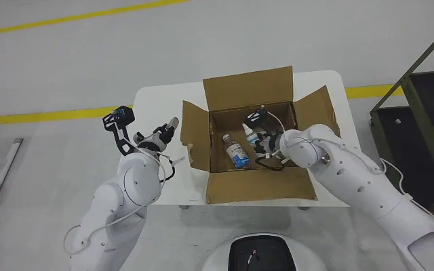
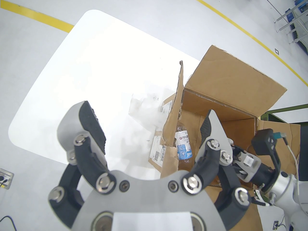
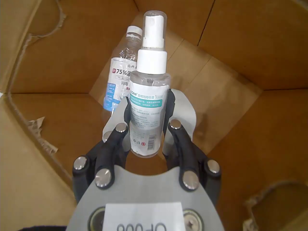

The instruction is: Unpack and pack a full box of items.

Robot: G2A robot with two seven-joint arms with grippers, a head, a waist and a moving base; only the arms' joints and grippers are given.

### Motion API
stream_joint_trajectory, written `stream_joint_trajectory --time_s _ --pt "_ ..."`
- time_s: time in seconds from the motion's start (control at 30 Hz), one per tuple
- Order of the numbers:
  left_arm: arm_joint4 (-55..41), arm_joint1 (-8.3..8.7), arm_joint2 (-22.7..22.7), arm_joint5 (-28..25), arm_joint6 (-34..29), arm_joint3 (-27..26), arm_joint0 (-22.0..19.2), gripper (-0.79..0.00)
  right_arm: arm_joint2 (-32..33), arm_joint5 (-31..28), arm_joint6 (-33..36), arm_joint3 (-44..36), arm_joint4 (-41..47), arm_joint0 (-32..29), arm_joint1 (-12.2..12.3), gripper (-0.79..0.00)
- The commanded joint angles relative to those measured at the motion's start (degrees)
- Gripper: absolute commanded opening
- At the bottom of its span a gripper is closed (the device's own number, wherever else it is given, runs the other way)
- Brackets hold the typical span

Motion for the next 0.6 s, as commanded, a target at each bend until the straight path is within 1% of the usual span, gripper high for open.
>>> stream_joint_trajectory --time_s 0.0,0.2,0.23,0.3,0.33,0.37,0.43,0.5,0.57 --pt "0.00 0.00 0.00 0.00 0.00 0.00 0.00 0.000 -1.90 0.25 -0.48 3.99 0.87 1.87 -1.18 -0.785" --pt "0.00 0.00 0.00 0.00 0.00 0.00 0.00 0.000 -5.97 0.17 -1.77 12.31 2.30 5.88 -4.26 -0.785" --pt "0.00 0.00 0.00 0.00 0.00 0.00 0.00 0.000 -6.53 -0.17 -1.86 13.25 2.75 6.33 -4.74 -0.773" --pt "0.00 0.00 0.00 0.00 0.00 0.00 0.00 0.000 -7.36 -0.57 -2.15 14.76 3.24 7.14 -5.57 -0.603" --pt "0.00 0.00 0.00 0.00 0.00 0.00 0.00 0.000 -7.66 -0.72 -2.30 15.37 3.36 7.49 -5.92 -0.570" --pt "0.00 0.00 0.00 0.00 0.00 0.00 0.00 0.000 -7.87 -1.05 -2.44 15.90 3.60 7.76 -6.23 -0.542" --pt "0.00 0.00 0.00 0.00 0.00 0.00 0.00 0.000 -8.03 -1.65 -2.70 16.83 4.15 8.21 -6.74 -0.517" --pt "0.00 0.00 0.00 0.00 0.00 0.00 0.00 0.000 -7.99 -2.55 -2.82 17.66 4.70 8.55 -7.11 -0.471" --pt "0.00 0.00 0.00 0.00 0.00 0.00 0.00 0.000 -8.09 -3.17 -2.77 18.22 4.52 8.96 -7.43 -0.446"
